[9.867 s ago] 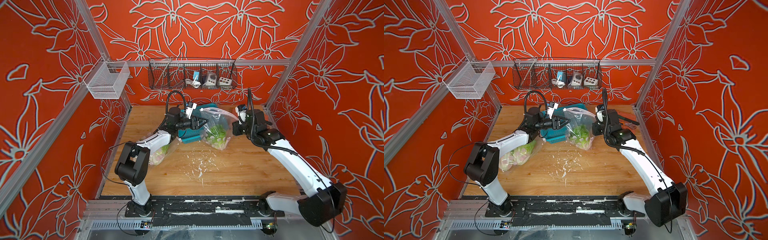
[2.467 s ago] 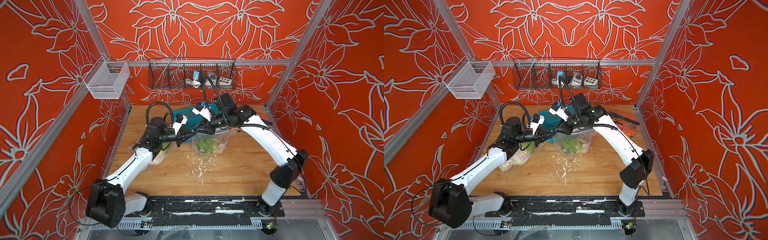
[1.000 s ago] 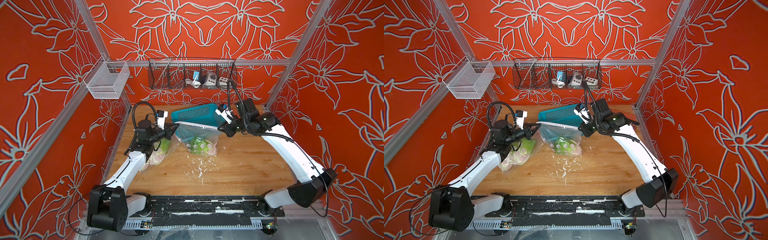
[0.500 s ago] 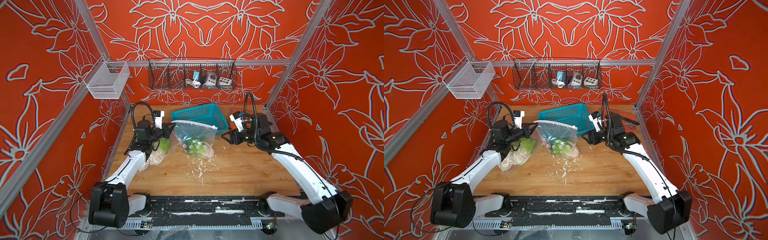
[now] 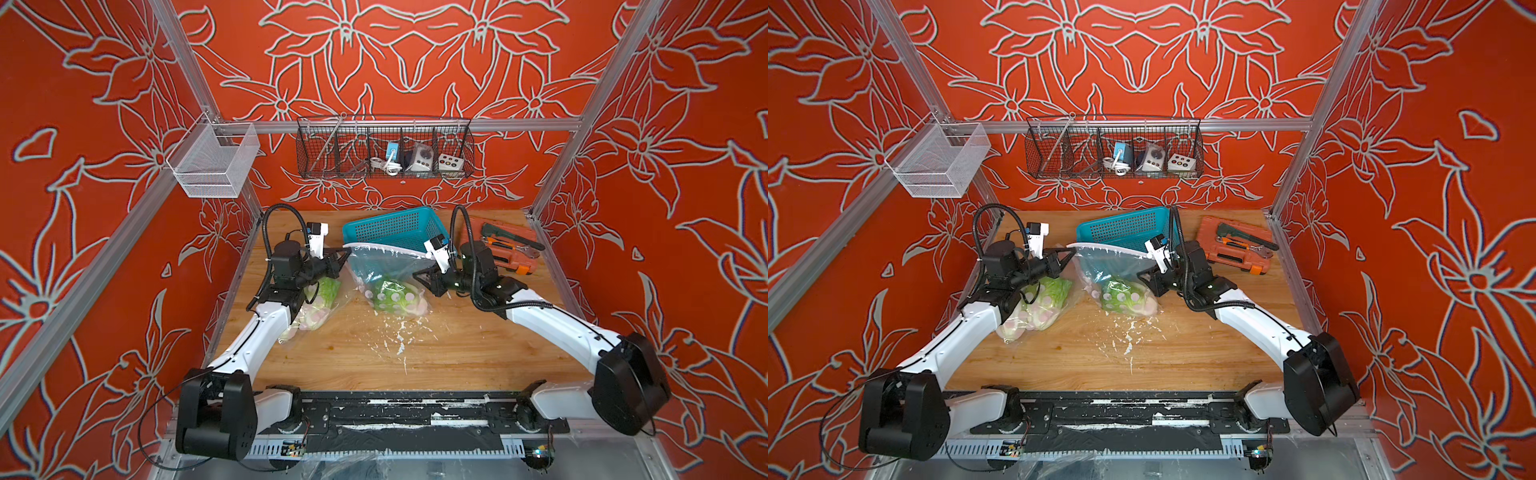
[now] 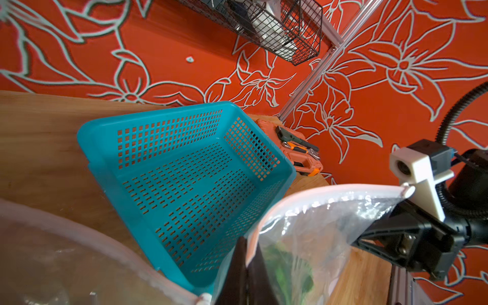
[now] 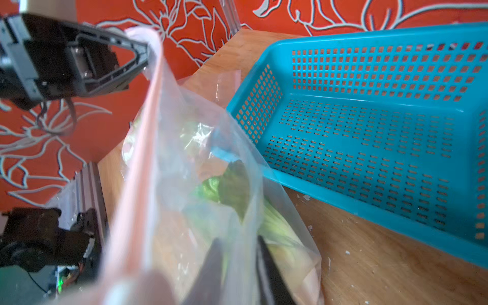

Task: Put the chinese cabbages into a zipper bag and zip it
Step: Place the zipper food storage bag at the center of the board.

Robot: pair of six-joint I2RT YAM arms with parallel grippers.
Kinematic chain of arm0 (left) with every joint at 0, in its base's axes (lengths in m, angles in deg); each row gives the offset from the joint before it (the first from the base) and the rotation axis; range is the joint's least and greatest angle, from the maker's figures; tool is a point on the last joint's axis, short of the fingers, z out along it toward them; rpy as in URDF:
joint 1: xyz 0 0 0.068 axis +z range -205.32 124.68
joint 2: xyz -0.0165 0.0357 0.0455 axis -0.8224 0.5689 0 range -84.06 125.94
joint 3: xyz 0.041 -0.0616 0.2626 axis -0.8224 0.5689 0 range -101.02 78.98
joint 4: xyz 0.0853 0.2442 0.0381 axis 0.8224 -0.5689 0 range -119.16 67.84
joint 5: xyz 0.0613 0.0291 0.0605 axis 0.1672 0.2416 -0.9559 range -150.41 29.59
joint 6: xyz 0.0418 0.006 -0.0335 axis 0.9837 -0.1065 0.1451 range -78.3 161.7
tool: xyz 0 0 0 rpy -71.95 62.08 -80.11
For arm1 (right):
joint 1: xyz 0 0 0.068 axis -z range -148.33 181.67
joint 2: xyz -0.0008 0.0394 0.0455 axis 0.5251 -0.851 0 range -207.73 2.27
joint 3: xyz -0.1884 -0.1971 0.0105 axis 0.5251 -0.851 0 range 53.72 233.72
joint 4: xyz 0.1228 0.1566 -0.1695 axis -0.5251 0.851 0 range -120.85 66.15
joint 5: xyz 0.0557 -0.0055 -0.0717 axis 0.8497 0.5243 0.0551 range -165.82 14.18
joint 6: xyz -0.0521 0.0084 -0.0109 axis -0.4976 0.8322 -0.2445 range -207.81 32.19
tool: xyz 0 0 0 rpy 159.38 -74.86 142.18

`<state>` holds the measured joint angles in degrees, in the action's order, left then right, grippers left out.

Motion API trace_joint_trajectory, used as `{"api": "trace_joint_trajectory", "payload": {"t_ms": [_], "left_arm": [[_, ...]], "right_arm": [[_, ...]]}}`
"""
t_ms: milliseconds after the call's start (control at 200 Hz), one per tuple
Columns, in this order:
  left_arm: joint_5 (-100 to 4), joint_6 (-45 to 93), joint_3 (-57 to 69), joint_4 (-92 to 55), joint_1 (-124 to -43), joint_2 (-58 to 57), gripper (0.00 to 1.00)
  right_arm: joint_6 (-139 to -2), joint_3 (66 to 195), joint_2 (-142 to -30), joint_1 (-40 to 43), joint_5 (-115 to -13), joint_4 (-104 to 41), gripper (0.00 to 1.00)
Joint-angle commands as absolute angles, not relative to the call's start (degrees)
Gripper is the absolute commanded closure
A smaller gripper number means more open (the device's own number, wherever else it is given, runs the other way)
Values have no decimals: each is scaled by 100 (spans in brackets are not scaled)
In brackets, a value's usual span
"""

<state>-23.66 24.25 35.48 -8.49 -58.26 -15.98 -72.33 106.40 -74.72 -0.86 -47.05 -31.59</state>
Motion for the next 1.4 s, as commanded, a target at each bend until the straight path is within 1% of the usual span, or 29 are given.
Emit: {"api": "trace_joint_trajectory", "payload": {"t_ms": [0,15,60,140,250,300,395,470,550,631,686,781,871,901,951,986,1051,1111,1151,1221,1301,1346,1396], "left_arm": [[-3062,2859,3217,-2158,-6290,-1878,100],[-3149,2879,3155,-2330,-6371,-1886,100],[-3306,2886,2976,-2803,-6577,-1893,100],[-3406,2776,2731,-3551,-7012,-1943,100],[-3547,2860,2545,-4277,-7957,-2103,99],[-3496,2783,2515,-4372,-8218,-2089,99],[-3040,2543,2446,-4092,-8397,-1819,98],[-2848,2683,2040,-4086,-8592,-1280,95],[-2851,2954,1540,-4090,-8757,-564,91],[-2779,2959,1158,-3748,-8767,243,89],[-2875,2993,722,-3773,-8813,855,86],[-3040,3202,-147,-4197,-8924,1647,75],[-3213,3139,-471,-4082,-8925,1771,65],[-3329,3123,-518,-4027,-8917,1724,63],[-3555,3045,-517,-3926,-8879,1592,61],[-3734,3041,-510,-3958,-8859,1474,60],[-4173,3134,-384,-4068,-8848,1180,59],[-4396,3193,-60,-4064,-8784,817,58],[-4428,3187,235,-4006,-8692,546,58],[-4341,3035,836,-3758,-8467,30,58],[-4274,2870,1438,-3426,-8232,-521,57],[-4293,2807,1676,-3228,-8159,-747,55],[-4293,2729,1900,-2985,-8124,-918,55]], "right_arm": [[-7075,10945,-7100,-29,-4813,-2648,98],[-7107,11005,-7042,-18,-4790,-2403,100],[-7127,11148,-6877,16,-4760,-1814,100],[-6878,11037,-6449,91,-4530,-1221,100],[-6315,10799,-5866,242,-4182,-443,100],[-6073,10878,-5805,425,-4052,70,100],[-5650,10876,-5631,695,-3790,574,100],[-5419,10916,-5513,939,-3628,670,100],[-5286,11090,-5711,1392,-3545,884,100],[-5255,11184,-6109,1899,-3789,1072,100],[-5367,11233,-6335,2222,-4206,1059,100],[-5559,11331,-6707,2883,-5116,790,100],[-5762,11485,-7094,3301,-5842,502,100],[-5893,11561,-7230,3333,-6137,443,94],[-6151,11770,-7454,3344,-6468,519,72],[-6288,11904,-7588,3342,-6582,576,63],[-6304,12048,-7655,3346,-6634,676,54],[-6269,12015,-7421,3303,-6796,719,46],[-6313,11937,-7168,3191,-7122,733,40],[-6560,11909,-6768,2810,-7881,966,34],[-6830,11987,-6623,2149,-8620,1340,33],[-6784,11937,-6629,1801,-8542,1345,34],[-6476,11734,-6663,1553,-7857,1060,37]]}}
